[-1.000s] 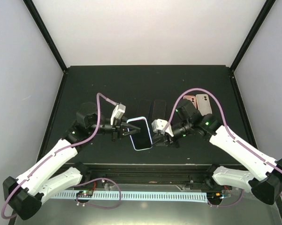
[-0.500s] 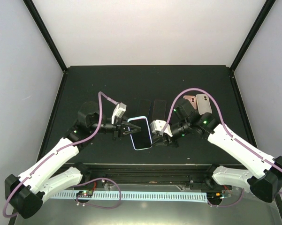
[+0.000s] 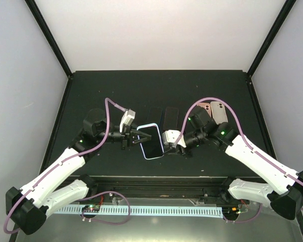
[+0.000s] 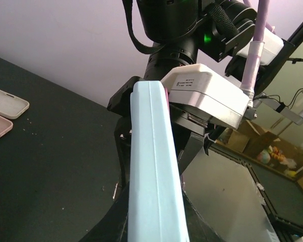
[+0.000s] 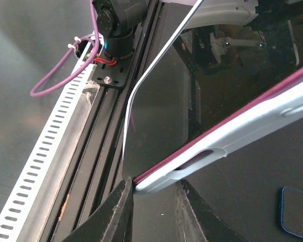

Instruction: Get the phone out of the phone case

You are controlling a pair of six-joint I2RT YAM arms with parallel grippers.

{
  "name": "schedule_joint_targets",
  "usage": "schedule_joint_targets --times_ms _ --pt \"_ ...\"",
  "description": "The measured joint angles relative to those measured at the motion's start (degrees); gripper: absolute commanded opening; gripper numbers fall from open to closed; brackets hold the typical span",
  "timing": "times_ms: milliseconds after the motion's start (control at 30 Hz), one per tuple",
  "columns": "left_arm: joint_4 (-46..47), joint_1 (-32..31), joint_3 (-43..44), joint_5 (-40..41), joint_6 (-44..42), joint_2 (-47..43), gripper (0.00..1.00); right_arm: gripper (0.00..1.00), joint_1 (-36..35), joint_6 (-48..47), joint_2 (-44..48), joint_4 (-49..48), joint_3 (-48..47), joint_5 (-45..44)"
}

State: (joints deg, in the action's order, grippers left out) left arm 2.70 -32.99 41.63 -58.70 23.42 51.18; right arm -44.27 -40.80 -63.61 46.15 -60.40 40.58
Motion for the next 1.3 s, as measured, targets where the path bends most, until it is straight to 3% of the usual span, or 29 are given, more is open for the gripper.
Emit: schedule_joint_targets --times_ms 600,733,1033,1300 --pt "1.51 -0.09 -0.17 -0.33 1.09 0.28 0.02 0.27 -0.07 -3.23 0.9 -3.34 1.53 -5.77" --pt "1.62 -0.09 -0.17 -0.46 1.22 0.26 0.02 0.33 0.02 3.52 0.81 -3.76 1.64 -3.37" --pt "1.68 -0.2 -0.44 -1.7 1.88 0.17 0.02 0.36 0.39 17.59 -2.93 -3.76 1.57 4.44" --pt "1.92 -0.52 -0.63 -0.57 1.22 -1.46 0.02 0.41 0.68 25.77 -3.82 -3.8 0.35 6.08"
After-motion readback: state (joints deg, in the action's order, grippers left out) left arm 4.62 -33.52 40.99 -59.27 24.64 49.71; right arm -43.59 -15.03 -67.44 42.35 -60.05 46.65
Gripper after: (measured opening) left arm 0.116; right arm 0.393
